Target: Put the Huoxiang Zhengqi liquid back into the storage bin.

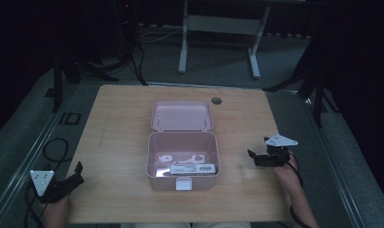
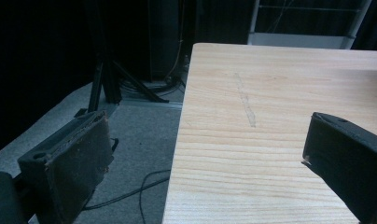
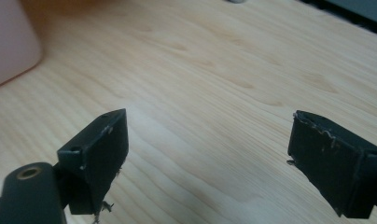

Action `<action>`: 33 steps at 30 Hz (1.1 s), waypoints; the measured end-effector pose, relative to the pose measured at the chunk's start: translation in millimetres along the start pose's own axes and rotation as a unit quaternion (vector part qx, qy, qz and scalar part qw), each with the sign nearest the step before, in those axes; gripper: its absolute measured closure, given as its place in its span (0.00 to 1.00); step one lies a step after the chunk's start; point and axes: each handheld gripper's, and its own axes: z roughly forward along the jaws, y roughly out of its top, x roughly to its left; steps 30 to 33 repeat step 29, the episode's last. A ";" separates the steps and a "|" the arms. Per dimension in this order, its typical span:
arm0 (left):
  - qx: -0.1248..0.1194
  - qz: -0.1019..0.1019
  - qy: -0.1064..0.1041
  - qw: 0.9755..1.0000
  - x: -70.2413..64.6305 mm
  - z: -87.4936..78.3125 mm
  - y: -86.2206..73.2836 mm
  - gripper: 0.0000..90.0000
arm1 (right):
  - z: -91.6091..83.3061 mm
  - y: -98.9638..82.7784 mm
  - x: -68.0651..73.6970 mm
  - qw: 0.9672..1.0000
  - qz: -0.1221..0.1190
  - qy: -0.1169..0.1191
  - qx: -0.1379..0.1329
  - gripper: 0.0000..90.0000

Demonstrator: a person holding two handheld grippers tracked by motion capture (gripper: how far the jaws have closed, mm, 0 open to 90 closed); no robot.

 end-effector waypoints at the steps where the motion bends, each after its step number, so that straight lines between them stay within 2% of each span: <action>1: 0.000 0.000 0.000 1.000 0.0 0.0 0.0 0.02 | -2.0 -3.2 -1.4 1.000 0.013 -0.007 -0.006 0.13; 4: 0.000 0.001 0.000 1.000 -0.4 0.2 0.0 0.02 | -5.3 -10.7 -4.6 0.999 0.032 -0.027 -0.018 0.13; 7: 0.000 0.002 0.000 1.000 -0.4 0.0 0.0 0.02 | -7.8 -19.8 -9.1 0.996 0.067 -0.051 -0.029 0.14; 14: 0.000 0.001 0.000 1.000 -0.3 0.0 -0.1 0.02 | -10.9 -35.8 -16.5 0.991 0.118 -0.051 -0.047 0.15; 15: 0.000 0.002 0.000 1.000 -0.2 0.0 -0.1 0.02 | -11.0 -38.8 -17.2 0.990 0.121 -0.060 -0.045 0.15; 17: -0.001 0.002 0.000 1.000 -0.3 -0.1 -0.1 0.02 | -11.1 -42.8 -18.1 0.989 0.128 -0.063 -0.042 0.15; 19: -0.001 0.002 0.000 1.000 -0.3 -0.1 -0.1 0.02 | -11.5 -44.4 -18.4 0.989 0.121 -0.073 -0.038 0.15; 23: -0.001 0.002 -0.001 1.000 -0.3 -0.4 -0.1 0.02 | -12.5 -46.3 -19.6 0.989 0.121 -0.075 -0.037 0.15; 27: -0.002 0.001 -0.001 1.000 -0.1 -0.5 -0.1 0.02 | -14.3 -48.5 -22.2 0.988 0.131 -0.075 -0.042 0.15; 33: -0.002 0.002 -0.001 1.000 -0.2 -0.5 -0.1 0.02 | -14.1 -48.7 -22.3 0.988 0.131 -0.076 -0.041 0.15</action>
